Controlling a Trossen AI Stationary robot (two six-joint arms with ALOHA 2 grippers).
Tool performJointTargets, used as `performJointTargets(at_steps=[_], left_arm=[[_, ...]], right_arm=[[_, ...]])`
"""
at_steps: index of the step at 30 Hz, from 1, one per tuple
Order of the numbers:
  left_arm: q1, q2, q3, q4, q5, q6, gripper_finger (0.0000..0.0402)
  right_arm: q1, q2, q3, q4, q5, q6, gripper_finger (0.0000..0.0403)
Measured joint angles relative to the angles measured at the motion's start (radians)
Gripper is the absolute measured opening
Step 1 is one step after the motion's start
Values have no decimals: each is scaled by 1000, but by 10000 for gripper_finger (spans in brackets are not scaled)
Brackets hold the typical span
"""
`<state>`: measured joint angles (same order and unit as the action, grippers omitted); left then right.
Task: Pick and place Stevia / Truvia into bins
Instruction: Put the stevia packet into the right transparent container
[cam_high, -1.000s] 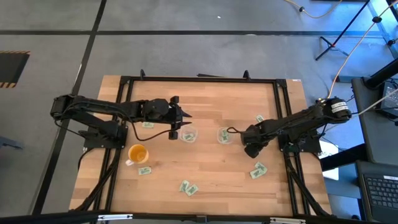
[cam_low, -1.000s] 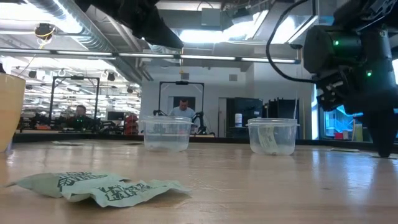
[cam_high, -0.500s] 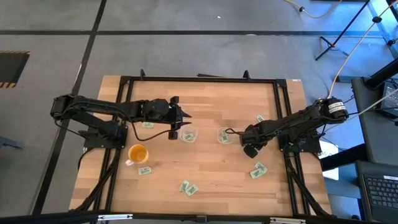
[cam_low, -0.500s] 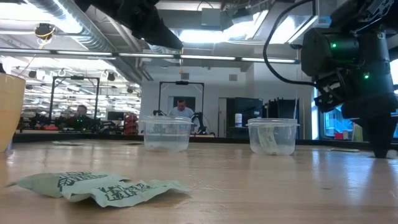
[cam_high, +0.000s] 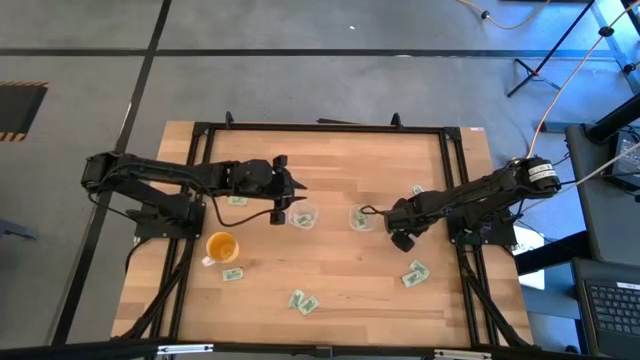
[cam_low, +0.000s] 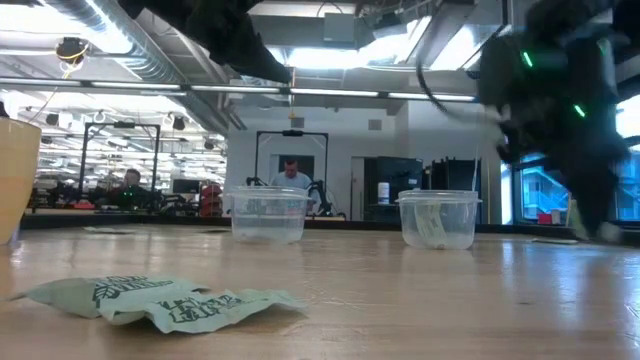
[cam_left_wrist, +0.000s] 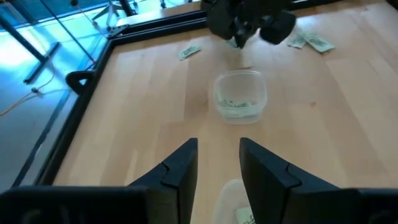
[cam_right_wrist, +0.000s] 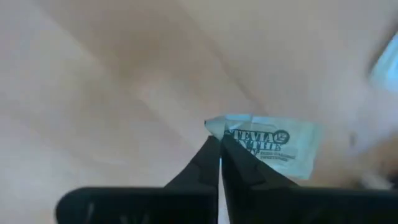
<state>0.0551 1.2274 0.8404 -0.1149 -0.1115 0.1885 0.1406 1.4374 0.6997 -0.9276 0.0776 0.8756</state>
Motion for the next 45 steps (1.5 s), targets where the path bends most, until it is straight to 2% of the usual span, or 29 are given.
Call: performJointTargets(at_steps=[5, 9, 15, 22, 31, 45], left_arm=[[1, -21, -1, -14, -97, -1, 114], [0, -37, -1, -63, -141, -7, 114], [0, -39, -1, -131, -159, -60, 114], [-1, -39, -1, -189, -158, -117, 114], [-1, -39, -1, -187, -158, -124, 114], [-1, -39, -1, -189, -158, -127, 114]], right_arm=[[1, -12, 158, -17, 82, -152, 3], [1, -14, 267, 94, 146, -330, 4], [1, -12, 308, 322, 138, -532, 2], [1, 41, 257, 361, 139, -539, 2], [1, 129, 229, 388, 140, -511, 13], [1, 134, 229, 386, 140, -514, 14]])
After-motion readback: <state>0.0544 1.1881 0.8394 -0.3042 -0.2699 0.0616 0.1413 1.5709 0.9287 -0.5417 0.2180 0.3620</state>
